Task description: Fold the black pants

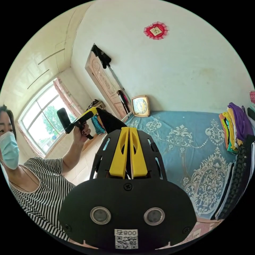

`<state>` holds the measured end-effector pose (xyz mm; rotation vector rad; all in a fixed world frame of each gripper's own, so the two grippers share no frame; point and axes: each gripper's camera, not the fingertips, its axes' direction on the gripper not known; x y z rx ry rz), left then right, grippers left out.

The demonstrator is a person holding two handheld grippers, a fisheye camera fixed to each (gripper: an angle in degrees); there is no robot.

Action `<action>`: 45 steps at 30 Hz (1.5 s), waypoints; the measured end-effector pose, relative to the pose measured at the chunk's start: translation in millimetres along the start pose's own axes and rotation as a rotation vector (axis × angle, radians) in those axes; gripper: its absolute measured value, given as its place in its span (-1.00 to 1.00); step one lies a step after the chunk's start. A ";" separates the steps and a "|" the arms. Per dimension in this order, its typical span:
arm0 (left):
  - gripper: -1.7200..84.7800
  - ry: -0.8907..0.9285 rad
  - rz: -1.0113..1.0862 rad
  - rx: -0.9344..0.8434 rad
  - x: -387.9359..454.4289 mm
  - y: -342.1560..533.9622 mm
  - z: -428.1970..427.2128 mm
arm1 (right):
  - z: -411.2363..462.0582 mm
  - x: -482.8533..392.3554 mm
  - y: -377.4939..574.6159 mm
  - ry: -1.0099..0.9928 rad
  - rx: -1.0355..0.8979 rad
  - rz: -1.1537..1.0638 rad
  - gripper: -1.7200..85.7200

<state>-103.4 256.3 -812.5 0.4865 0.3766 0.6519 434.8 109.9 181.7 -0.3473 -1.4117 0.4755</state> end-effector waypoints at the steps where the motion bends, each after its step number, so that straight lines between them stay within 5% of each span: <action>1: -0.96 0.011 -0.007 -0.003 -0.6 -0.9 1.4 | 11.6 -5.8 -1.0 -0.024 0.003 -0.019 -0.91; 14: -0.95 0.015 -0.077 0.054 -26.7 -29.5 -9.9 | 180.0 -58.2 34.7 0.224 -0.282 -0.270 -0.77; 23: -0.95 0.018 -0.092 0.042 -46.0 -47.9 4.6 | 265.6 -18.0 144.6 0.317 -0.532 -0.124 -0.68; 32: -0.95 -0.011 -0.064 0.023 -67.0 -70.3 24.2 | 325.8 16.4 164.5 0.530 -0.576 -0.083 -0.79; 45: -0.95 -0.095 -0.067 0.063 -149.0 -129.5 80.8 | 266.4 72.5 153.7 0.240 -0.505 -0.065 -0.96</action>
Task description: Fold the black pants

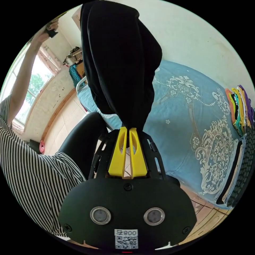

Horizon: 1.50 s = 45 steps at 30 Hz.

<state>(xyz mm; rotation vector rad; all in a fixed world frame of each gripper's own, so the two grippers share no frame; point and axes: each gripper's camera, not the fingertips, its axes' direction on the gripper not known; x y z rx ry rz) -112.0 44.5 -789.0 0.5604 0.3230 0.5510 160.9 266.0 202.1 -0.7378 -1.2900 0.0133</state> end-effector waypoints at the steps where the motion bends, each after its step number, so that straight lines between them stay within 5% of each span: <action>1: -0.95 0.003 0.005 0.005 -2.8 -7.1 6.5 | -10.9 6.8 3.4 -0.047 0.038 0.001 -0.96; 4: -0.93 0.088 0.033 -0.048 -14.2 -42.1 59.9 | -31.8 20.6 10.7 -0.124 0.116 -0.010 -0.96; 8: -0.87 0.151 0.026 -0.383 -28.1 -35.7 172.3 | -24.0 45.2 23.0 -0.153 0.082 0.020 -0.96; 18: -0.69 0.268 -0.415 -0.931 -125.6 206.2 254.2 | 10.1 142.0 70.6 -0.351 -0.002 0.235 -0.95; 24: -0.71 0.284 -0.720 -1.049 -159.1 300.0 274.2 | -4.7 184.0 84.3 -0.422 0.011 0.250 -0.95; 29: -0.86 0.267 -0.653 -1.019 -179.6 295.9 279.1 | -22.8 219.1 97.9 -0.486 0.070 0.272 -0.95; 34: -0.90 0.403 -0.611 -0.688 -214.5 225.1 262.7 | -64.8 268.6 110.4 -0.580 0.276 0.320 -0.95; 45: -0.91 0.648 -0.198 -0.121 -217.9 -78.1 250.9 | -303.2 359.8 125.7 -0.409 0.978 0.239 -0.96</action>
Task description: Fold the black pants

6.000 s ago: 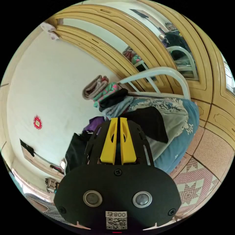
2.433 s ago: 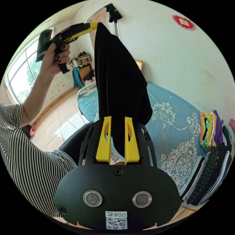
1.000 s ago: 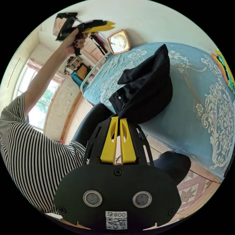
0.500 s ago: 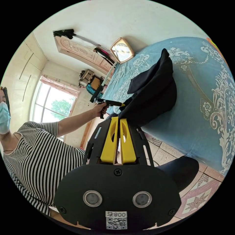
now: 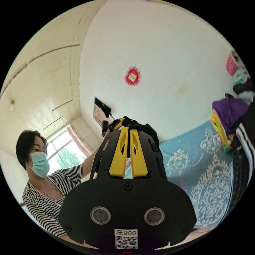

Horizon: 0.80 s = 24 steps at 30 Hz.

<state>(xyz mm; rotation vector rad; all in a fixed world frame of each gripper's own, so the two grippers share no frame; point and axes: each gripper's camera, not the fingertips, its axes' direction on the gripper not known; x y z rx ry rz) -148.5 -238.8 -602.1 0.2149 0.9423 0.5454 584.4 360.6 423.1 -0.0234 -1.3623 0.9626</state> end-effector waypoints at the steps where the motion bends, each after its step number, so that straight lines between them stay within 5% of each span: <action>1: -0.91 0.002 0.033 0.023 7.1 -9.3 -6.5 | -14.1 -19.9 -18.0 -0.006 0.053 -0.075 -0.96; 9: -0.90 -0.083 0.132 0.151 -4.7 1.0 -113.2 | -12.6 -101.5 -22.9 -0.072 0.016 -0.342 -0.96; 17: -0.89 -0.326 -0.250 -0.101 -172.8 164.9 -203.0 | 201.1 -48.6 129.7 -0.367 -0.525 -0.020 -0.96; 24: -0.81 -0.461 -0.691 -0.168 -271.8 376.2 -294.0 | 397.4 -1.2 291.3 -0.122 -1.139 0.032 -0.96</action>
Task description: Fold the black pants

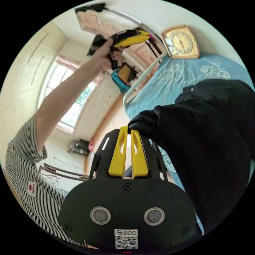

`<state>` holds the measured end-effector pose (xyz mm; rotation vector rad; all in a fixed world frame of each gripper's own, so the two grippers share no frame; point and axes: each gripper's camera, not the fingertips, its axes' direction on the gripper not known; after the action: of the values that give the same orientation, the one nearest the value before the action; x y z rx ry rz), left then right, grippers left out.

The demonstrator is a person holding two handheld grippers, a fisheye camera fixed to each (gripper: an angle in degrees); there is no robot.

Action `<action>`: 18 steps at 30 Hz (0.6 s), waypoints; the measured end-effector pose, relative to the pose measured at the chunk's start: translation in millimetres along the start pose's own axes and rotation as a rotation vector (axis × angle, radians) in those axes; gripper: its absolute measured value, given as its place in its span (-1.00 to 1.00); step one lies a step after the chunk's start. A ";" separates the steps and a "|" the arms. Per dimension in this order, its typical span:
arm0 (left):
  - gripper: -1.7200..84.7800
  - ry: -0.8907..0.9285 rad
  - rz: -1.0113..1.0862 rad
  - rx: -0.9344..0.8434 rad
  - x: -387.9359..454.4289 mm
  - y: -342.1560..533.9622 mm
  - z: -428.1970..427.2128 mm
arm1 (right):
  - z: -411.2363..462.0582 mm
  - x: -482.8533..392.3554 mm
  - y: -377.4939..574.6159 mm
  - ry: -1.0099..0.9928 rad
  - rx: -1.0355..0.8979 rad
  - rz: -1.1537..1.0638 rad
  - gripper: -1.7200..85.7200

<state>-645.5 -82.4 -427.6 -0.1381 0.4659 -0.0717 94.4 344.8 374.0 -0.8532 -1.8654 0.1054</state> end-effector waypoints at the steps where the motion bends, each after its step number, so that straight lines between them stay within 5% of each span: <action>1: -0.80 0.005 -0.013 -0.026 -11.9 11.7 5.0 | 31.9 9.5 -5.5 0.065 -0.118 0.005 -0.96; 5: -0.77 -0.021 -0.068 -0.227 -74.3 94.1 45.3 | 72.1 47.6 9.2 -0.111 -0.268 0.044 -0.97; 9: -0.74 0.002 -0.153 -0.313 -118.2 148.4 73.4 | 51.1 72.9 43.7 -0.073 -0.270 0.069 -0.97; 18: -0.77 0.008 -0.215 -0.361 -173.1 187.8 92.4 | -115.6 168.7 203.0 0.370 0.097 0.568 -0.92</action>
<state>-750.9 131.2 -297.3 -0.5430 0.4680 -0.1990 258.1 561.9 469.1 -1.2224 -1.2284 0.3612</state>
